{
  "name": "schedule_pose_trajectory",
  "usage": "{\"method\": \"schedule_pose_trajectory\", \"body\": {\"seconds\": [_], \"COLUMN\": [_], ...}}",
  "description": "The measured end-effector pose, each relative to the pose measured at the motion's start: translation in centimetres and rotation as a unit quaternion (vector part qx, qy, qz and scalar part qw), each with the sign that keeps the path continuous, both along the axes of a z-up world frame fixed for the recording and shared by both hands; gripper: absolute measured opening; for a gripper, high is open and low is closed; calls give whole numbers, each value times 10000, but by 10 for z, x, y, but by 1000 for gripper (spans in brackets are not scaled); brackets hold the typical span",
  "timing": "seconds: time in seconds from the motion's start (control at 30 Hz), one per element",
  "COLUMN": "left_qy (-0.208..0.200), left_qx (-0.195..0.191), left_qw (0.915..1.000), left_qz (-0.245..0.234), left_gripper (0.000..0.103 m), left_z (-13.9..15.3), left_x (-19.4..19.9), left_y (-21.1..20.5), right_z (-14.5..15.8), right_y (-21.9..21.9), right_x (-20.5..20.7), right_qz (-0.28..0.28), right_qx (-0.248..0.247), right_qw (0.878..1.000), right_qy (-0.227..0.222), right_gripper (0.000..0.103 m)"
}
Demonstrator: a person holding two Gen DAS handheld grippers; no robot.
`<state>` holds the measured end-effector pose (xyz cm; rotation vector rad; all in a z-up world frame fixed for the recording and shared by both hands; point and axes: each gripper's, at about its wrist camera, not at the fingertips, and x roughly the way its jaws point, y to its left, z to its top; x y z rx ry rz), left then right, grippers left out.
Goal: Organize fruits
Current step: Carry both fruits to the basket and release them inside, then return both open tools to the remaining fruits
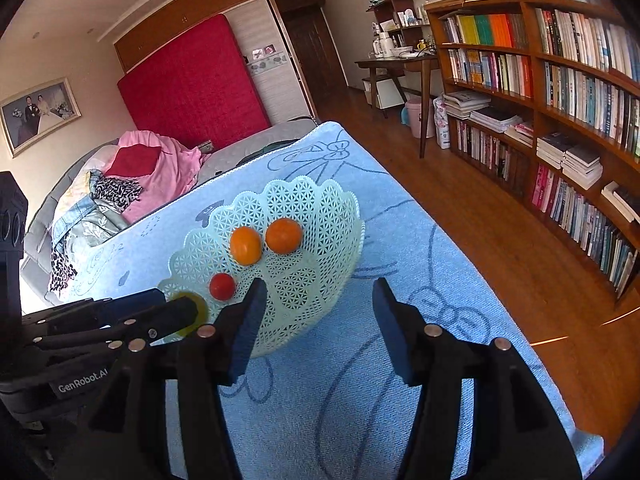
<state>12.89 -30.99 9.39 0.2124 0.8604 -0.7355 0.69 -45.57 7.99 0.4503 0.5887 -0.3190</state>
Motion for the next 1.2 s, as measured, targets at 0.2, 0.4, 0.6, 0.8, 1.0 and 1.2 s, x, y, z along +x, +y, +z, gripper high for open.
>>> {"method": "schedule_pose_trajectory", "body": {"seconds": [0.2, 0.4, 0.6, 0.8, 1.0, 1.2], "left_qy": [-397, -435, -464, -482, -476, -507], "left_qx": [39, 67, 96, 90, 75, 136], "left_qw": [9988, 9973, 9962, 9947, 9927, 9899], "left_qz": [295, 592, 730, 904, 1106, 1314], "left_gripper": [80, 83, 83, 83, 83, 83], "left_z": [8, 8, 8, 10, 11, 10], "left_x": [-1, 3, 1, -2, -5, -8], "left_y": [14, 32, 48, 71, 98, 128], "right_z": [1, 2, 4, 6, 5, 1], "right_y": [2, 8, 23, 40, 65, 94], "right_x": [0, -1, -2, 0, 7, 16], "right_qz": [13, 53, 174, 343, 622, 947], "right_qx": [5, 2, -36, -76, -90, -94], "right_qw": [10000, 10000, 9998, 9993, 9979, 9950], "right_qy": [-10, 19, 52, 93, 168, 292], "right_gripper": [60, 64, 64, 64, 64, 64]}}
